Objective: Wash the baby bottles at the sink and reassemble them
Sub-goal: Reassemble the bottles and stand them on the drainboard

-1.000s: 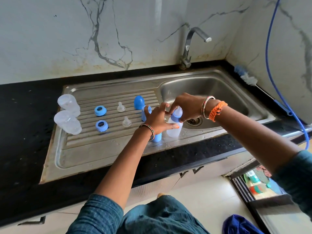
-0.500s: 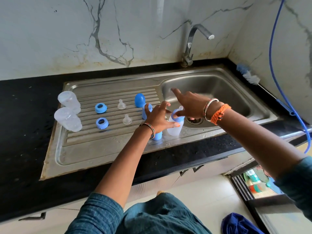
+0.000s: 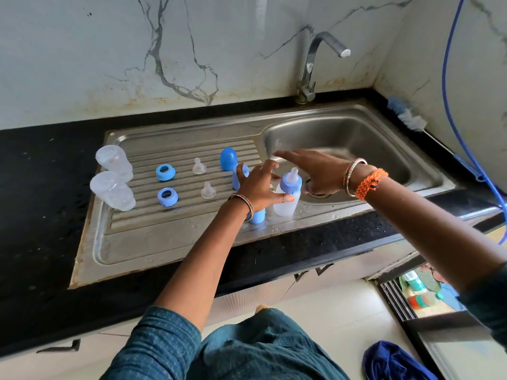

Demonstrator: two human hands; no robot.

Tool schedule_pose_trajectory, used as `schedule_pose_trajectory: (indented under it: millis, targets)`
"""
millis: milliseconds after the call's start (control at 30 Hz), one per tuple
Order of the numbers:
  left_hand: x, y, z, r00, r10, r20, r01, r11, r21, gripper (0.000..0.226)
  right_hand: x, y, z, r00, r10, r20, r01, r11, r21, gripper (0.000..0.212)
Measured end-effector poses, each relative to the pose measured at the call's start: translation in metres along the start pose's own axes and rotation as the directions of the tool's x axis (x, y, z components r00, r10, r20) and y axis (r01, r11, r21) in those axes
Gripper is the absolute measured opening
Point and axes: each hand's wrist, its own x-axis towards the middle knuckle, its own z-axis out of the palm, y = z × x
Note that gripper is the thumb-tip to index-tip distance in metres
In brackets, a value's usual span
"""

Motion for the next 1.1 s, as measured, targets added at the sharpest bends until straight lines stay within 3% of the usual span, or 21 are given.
schedule_pose_trajectory:
  millis: [67,167,233,300,367,467,567,700,800,933,1100]
  targets:
    - [0.0,0.0,0.001,1.0,0.003,-0.004,-0.003,1.0,0.005,0.075,0.002,-0.002,0.002,0.998,0.026,-0.057,-0.022,0.998,0.063,0.091]
    - [-0.001,0.001,0.001,1.0,-0.005,-0.017,0.005,0.999,0.035,0.073,0.003,0.0,0.004,0.984,0.108,-0.14,-0.111,0.994,-0.01,0.091]
    - [-0.001,0.002,0.0,1.0,0.004,-0.026,-0.003,1.0,0.027,0.073,0.0,0.0,0.006,0.99,0.052,-0.129,-0.054,0.999,-0.006,0.092]
    - [-0.001,0.003,-0.001,1.0,0.023,-0.014,-0.023,1.0,-0.002,0.075,-0.001,-0.001,0.008,0.993,-0.039,-0.109,0.052,0.991,0.127,0.082]
    - [-0.001,0.003,-0.001,1.0,0.026,-0.008,-0.026,0.999,-0.045,0.075,0.002,-0.002,0.009,0.994,-0.024,-0.108,0.043,0.984,0.175,0.071]
    - [-0.004,0.004,0.0,1.0,-0.001,-0.022,0.001,1.0,0.005,0.071,0.004,-0.005,0.01,0.984,0.111,-0.14,-0.103,0.993,0.066,0.068]
    - [-0.002,0.004,-0.001,1.0,-0.011,-0.002,0.011,1.0,-0.027,0.071,-0.002,-0.003,0.014,0.983,0.124,-0.133,-0.132,0.99,-0.05,0.078]
    - [-0.002,0.002,-0.002,1.0,-0.006,0.03,0.008,0.998,-0.066,0.075,-0.006,-0.005,0.011,0.996,0.041,-0.084,-0.019,0.967,0.253,0.086]
    - [-0.004,0.003,0.0,1.0,-0.019,-0.019,0.019,1.0,-0.004,0.075,-0.006,-0.005,0.014,0.986,0.077,-0.145,-0.03,0.952,0.303,0.092]
    - [-0.005,0.005,0.001,1.0,-0.008,-0.025,0.007,1.0,-0.023,0.075,-0.006,-0.004,0.017,0.976,0.097,-0.197,-0.04,0.961,0.273,0.032]
    - [-0.009,0.005,0.006,0.99,0.032,-0.136,-0.023,0.997,0.069,0.076,-0.007,0.001,0.027,0.945,0.223,-0.238,-0.116,0.911,0.395,0.032]
